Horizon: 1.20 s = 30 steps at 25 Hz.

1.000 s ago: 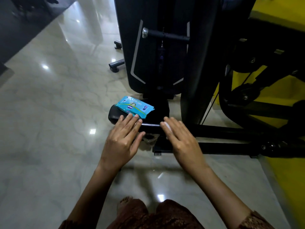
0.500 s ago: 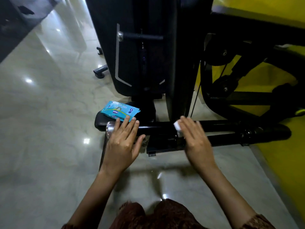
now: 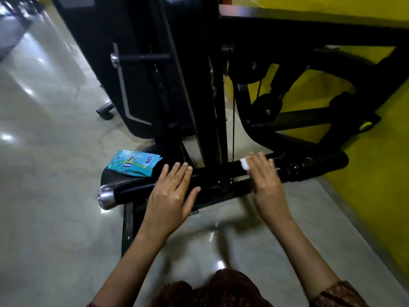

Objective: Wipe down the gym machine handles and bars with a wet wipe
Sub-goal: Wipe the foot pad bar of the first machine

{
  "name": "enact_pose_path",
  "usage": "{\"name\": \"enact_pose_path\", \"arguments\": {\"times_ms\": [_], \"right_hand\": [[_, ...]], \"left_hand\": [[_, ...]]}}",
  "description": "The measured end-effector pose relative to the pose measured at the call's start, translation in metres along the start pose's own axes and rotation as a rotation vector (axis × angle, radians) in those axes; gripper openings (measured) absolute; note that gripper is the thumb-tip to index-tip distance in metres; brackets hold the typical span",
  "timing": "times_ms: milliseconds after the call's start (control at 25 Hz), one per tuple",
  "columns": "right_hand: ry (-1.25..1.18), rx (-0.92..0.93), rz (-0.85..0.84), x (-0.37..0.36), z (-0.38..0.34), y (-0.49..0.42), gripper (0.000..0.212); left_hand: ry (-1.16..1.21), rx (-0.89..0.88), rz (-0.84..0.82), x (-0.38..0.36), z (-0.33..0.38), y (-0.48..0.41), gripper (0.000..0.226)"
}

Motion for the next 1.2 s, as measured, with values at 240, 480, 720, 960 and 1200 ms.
{"name": "enact_pose_path", "arguments": {"times_ms": [240, 480, 720, 960, 1200], "right_hand": [[-0.038, 0.115, -0.054, -0.004, -0.044, -0.003, 0.055], [0.094, -0.209, -0.068, 0.026, 0.016, -0.024, 0.056], [0.059, 0.038, -0.063, 0.008, -0.003, -0.012, 0.054], [-0.030, -0.250, 0.010, 0.001, -0.011, 0.015, 0.080], [-0.280, -0.107, 0.100, 0.004, -0.022, 0.023, 0.057]], "left_hand": [[0.054, 0.041, -0.008, -0.008, 0.008, -0.011, 0.041], [0.083, 0.040, -0.021, -0.011, 0.014, -0.016, 0.044], [0.095, -0.025, -0.029, -0.015, 0.019, -0.017, 0.051], [0.068, -0.046, -0.076, -0.016, 0.018, -0.014, 0.051], [0.069, -0.082, -0.102, -0.015, 0.015, -0.011, 0.055]]}}
Point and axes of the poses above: each hand's wrist, its own y-axis away from the middle knuckle, its own x-axis out of the back of the hand, z = x × y, the point moved 6 cm from there along -y, towards the middle knuckle, and after that the axes turned 2 degrees about -y, right-handed, at the moved point
